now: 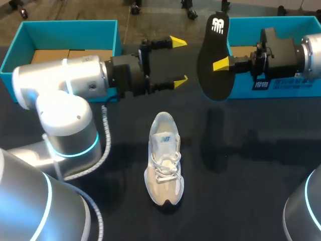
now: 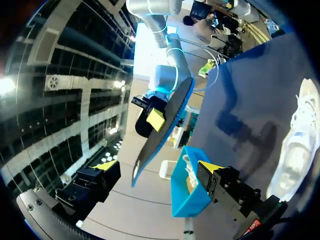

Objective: Take the shoe out of the shoebox, open the shoe tongue, remove and reinsert the insole, then place the shoe into the shoebox

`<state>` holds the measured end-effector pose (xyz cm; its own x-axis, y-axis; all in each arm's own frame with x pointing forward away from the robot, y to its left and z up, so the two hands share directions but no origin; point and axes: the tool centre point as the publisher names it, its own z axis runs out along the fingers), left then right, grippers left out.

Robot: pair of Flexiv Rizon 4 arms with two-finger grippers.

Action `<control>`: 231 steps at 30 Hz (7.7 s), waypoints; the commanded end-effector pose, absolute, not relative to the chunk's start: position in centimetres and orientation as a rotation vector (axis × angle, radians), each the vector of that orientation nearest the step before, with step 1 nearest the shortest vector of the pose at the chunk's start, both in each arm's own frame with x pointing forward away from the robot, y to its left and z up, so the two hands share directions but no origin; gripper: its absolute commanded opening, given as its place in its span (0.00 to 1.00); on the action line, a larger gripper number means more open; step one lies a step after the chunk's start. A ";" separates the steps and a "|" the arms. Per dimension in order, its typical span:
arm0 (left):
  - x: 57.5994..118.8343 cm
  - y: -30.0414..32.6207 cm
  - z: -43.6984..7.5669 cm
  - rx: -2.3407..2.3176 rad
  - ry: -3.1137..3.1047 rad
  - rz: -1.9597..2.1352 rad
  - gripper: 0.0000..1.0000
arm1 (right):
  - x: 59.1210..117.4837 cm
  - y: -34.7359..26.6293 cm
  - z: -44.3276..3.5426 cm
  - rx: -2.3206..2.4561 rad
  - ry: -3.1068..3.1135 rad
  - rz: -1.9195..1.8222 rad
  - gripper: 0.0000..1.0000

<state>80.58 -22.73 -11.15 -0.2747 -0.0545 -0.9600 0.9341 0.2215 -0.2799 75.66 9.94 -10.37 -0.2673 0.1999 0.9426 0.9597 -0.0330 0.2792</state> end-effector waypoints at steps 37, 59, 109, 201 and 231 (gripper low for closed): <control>78.0 -11.3 -21.2 0.428 2.484 -1.206 1.00 | 75.9 14.1 -8.3 -0.468 -1.909 -1.632 0.00; 78.0 -11.3 -21.2 0.428 2.484 -1.206 1.00 | 75.9 14.1 -8.3 -0.468 -1.909 -1.632 0.00; 76.5 -9.7 -33.3 0.318 2.702 -1.108 1.00 | 77.4 17.7 -13.0 -0.381 -2.004 -1.708 0.00; 76.6 -11.0 -35.0 0.229 2.833 -1.014 1.00 | 78.4 20.6 -19.6 -0.367 -2.067 -1.853 0.00; 76.6 -11.0 -35.0 0.229 2.833 -1.014 1.00 | 78.4 20.6 -19.6 -0.367 -2.067 -1.853 0.00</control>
<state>76.71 -11.00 -34.99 -0.9813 0.1004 -0.1643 0.1819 0.7631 -0.6201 78.46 20.43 -19.49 -0.9085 -0.0353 0.4163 0.4099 0.1179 0.9045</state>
